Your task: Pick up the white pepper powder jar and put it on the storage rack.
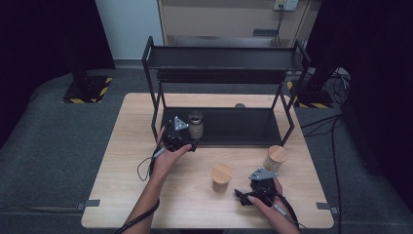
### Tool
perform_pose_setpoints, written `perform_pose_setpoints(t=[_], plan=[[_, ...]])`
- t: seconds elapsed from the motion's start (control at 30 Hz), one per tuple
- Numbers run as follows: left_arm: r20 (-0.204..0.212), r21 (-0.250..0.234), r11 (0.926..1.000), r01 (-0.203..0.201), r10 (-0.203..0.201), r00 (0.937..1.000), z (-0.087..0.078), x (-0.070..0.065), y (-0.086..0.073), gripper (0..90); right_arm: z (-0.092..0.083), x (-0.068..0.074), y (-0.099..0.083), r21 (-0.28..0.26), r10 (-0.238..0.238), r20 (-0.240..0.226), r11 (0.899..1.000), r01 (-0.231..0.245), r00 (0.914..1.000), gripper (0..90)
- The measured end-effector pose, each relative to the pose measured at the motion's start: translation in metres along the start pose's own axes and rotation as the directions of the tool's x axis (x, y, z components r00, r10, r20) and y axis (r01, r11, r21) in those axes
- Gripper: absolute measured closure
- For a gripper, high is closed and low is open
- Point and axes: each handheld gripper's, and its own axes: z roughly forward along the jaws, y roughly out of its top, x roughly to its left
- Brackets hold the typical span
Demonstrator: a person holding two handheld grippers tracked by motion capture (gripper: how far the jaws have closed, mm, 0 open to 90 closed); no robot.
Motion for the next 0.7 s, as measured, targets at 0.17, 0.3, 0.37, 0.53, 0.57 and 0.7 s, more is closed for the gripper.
perform_pose_setpoints(t=[0.17, 0.3, 0.37, 0.53, 0.57, 0.7], plan=[[0.012, 0.005, 1.0, -0.005, 0.005, 0.9999, -0.006, -0.004, -0.002, 5.5, 0.0, 0.0, 0.0, 0.0, 0.0, 0.0, 1.0, 0.0, 1.0, 0.5], [0.023, 0.01, 0.9998, -0.014, 0.014, 0.9996, -0.011, -0.008, -0.002, 5.0, 0.0, 0.0, 0.0, 0.0, 0.001, -0.001, 1.0, -0.001, 1.0, 0.4], [0.028, 0.015, 0.9997, -0.018, 0.018, 0.9995, -0.013, -0.01, -0.002, 4.7, 0.0, 0.0, 0.0, 0.0, 0.001, -0.002, 1.0, -0.001, 1.0, 0.4], [0.039, 0.021, 0.9996, -0.021, 0.021, 0.999, -0.018, -0.015, -0.003, 4.0, 0.0, -0.001, 0.0, 0.0, 0.0, -0.002, 1.0, 0.0, 1.0, 0.4], [0.042, 0.024, 0.9994, -0.025, 0.024, 0.9989, -0.019, -0.016, -0.003, 4.0, 0.0, 0.0, 0.0, 0.0, 0.001, -0.002, 1.0, -0.001, 1.0, 0.4], [0.05, 0.034, 0.9988, -0.034, 0.033, 0.9982, -0.026, -0.021, -0.004, 3.7, 0.0, 0.0, 0.0, 0.0, 0.001, -0.001, 1.0, -0.001, 1.0, 0.4]])
